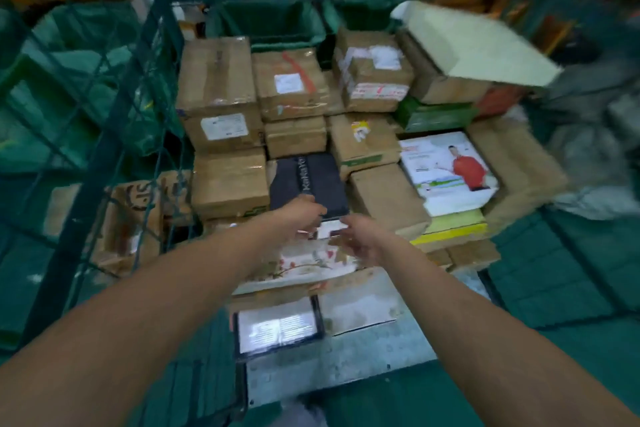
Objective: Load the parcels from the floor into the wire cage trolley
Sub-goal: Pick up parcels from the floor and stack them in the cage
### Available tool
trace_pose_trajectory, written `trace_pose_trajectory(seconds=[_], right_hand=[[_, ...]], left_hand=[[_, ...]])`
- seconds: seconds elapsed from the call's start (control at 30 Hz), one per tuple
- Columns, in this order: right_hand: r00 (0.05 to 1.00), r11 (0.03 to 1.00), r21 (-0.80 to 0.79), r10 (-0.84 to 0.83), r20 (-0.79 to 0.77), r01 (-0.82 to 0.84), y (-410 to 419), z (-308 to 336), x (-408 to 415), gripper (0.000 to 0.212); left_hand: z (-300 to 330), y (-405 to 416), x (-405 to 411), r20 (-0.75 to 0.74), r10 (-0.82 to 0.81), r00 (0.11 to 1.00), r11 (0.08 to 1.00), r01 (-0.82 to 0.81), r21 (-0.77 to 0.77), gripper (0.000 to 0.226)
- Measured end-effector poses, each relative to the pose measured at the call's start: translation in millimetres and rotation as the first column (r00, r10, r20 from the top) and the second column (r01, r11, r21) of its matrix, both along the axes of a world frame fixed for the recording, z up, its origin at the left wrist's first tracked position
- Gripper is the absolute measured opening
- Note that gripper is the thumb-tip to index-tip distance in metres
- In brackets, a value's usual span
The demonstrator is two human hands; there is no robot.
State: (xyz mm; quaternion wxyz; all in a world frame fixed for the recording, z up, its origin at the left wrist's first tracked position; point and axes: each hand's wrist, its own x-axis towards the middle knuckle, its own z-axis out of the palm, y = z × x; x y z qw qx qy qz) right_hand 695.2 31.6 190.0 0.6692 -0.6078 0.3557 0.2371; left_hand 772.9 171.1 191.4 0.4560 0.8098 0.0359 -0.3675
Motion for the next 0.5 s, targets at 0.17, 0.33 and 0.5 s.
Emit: trace_pose_trajectory(seconds=[0.17, 0.33, 0.5], right_hand=[[0.972, 0.975, -0.076, -0.197, 0.127, 0.208, -79.6, 72.0, -82.4, 0.012], [0.900, 0.897, -0.135, -0.393, 0.191, 0.420, -148.8, 123.4, -201.7, 0.029], [0.771, 0.764, -0.169, -0.561, 0.301, 0.623, -198.1, 182.1, -348.9, 0.020]], left_hand=[[65.3, -95.4, -45.3, -0.038, -0.254, 0.966, 0.957, 0.246, -0.154, 0.023], [129.3, -208.8, -130.1, 0.143, -0.460, 0.876, 0.872, 0.476, -0.114, 0.007], [193.3, -306.3, -272.5, 0.256, -0.653, 0.712, 0.703, 0.696, -0.142, 0.004]])
